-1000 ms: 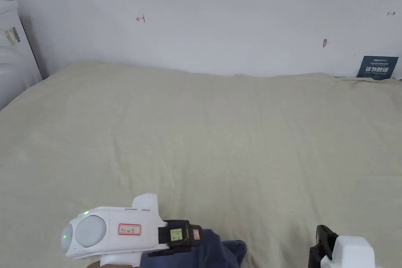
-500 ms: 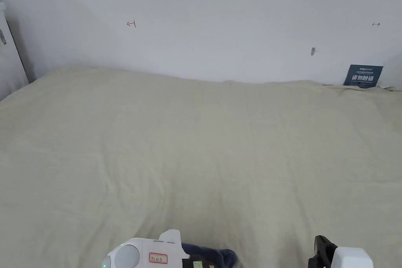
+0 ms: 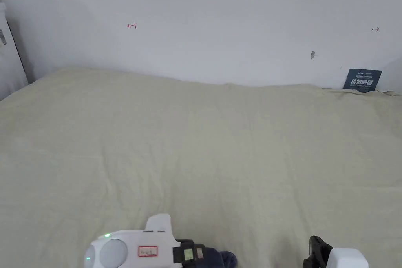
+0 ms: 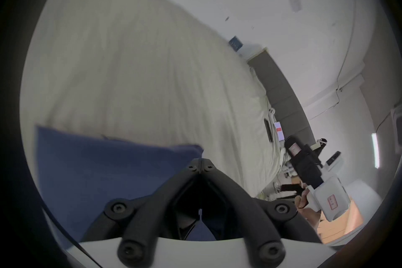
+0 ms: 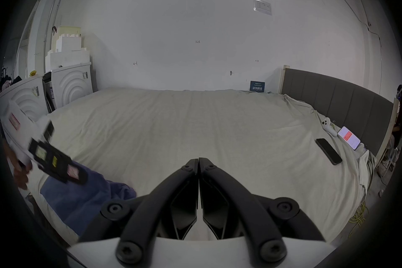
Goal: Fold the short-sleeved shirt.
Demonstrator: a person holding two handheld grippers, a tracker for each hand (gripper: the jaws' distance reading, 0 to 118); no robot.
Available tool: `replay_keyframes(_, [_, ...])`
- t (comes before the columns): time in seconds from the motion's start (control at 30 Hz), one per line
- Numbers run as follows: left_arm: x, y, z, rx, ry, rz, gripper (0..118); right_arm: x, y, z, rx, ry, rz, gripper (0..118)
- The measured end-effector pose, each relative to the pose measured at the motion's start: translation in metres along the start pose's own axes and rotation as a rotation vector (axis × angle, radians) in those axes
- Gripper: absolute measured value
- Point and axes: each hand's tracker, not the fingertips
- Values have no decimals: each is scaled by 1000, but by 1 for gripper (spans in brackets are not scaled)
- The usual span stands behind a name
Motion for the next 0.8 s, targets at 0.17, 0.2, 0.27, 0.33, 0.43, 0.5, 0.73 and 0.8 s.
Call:
replay_keyframes(0.17, [5, -2, 70, 207, 120, -94, 0, -19, 7, 1, 23, 43, -9, 1])
replay_keyframes(0.2, [4, -5, 82, 232, 146, -116, 0, -27, 8, 1, 24, 55, -7, 1])
replay_keyframes(0.27, [-1, -14, 99, 275, 213, -137, 0, -44, 7, 1, 21, 105, -4, 1])
replay_keyframes(0.33, [-5, -25, 111, 279, 269, -158, 0, -65, 3, 2, 15, 157, 12, 1])
replay_keyframes(0.43, [-14, -42, 121, 296, 362, -177, 0, -103, -10, -1, -20, 247, 51, 1])
replay_keyframes(0.5, [-21, -51, 124, 294, 368, -151, 0, -129, -23, -5, -61, 282, 80, 1])
replay_keyframes(0.73, [-42, -68, 125, 259, 365, -80, 0, -165, -82, -55, -268, 226, 102, 1])
replay_keyframes(0.8, [-47, -67, 124, 248, 357, -69, 0, -161, -85, -56, -231, 240, 76, 1])
